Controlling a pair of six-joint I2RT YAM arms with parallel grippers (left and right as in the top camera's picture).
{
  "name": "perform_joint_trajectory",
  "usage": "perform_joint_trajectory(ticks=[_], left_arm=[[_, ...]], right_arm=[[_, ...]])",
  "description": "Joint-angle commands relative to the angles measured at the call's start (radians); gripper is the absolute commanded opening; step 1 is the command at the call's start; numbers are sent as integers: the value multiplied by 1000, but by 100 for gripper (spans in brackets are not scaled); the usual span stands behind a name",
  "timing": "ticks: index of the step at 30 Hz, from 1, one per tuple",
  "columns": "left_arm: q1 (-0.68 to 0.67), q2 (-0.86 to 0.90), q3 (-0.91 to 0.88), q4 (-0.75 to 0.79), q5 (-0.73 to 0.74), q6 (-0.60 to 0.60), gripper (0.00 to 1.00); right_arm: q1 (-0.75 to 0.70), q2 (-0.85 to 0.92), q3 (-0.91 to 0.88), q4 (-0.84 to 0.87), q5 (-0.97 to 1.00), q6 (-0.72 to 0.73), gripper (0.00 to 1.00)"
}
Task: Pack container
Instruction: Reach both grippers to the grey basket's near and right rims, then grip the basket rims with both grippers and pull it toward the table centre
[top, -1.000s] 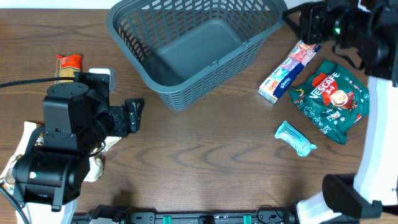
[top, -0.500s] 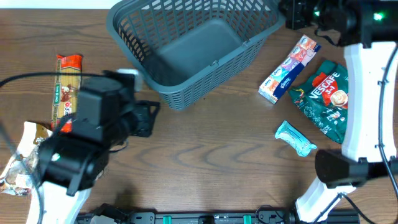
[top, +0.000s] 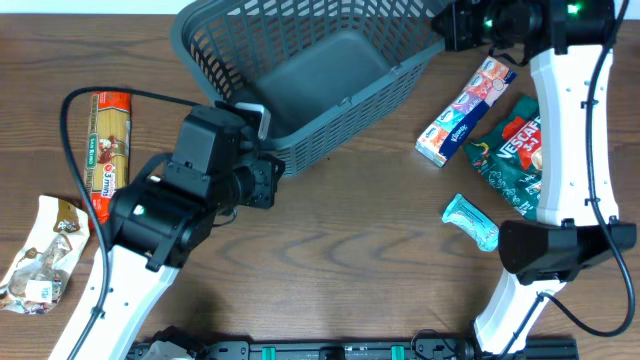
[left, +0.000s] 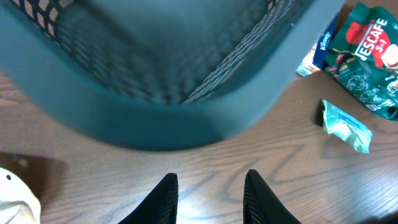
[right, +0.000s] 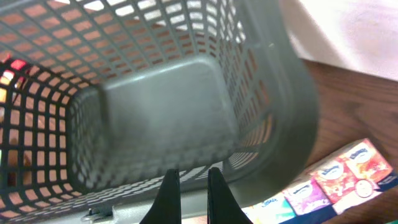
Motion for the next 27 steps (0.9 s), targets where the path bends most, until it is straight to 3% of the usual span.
perform_joint_trajectory(ticks=[1,10,17,27], left_arm=[[-3,30,29,12,-9,-3,25],[-2,102,29,49,-13,11,26],[-2,107,29,63,-145,17,26],[5,108,29,104,-172,34,26]], right_arm=[[20,48,18,-13,-10,-30,1],[29,109,17,-51,-10,-46,1],[43,113,17,-125,-10,-97,1],[113,113,17,-190,-2,-117,1]])
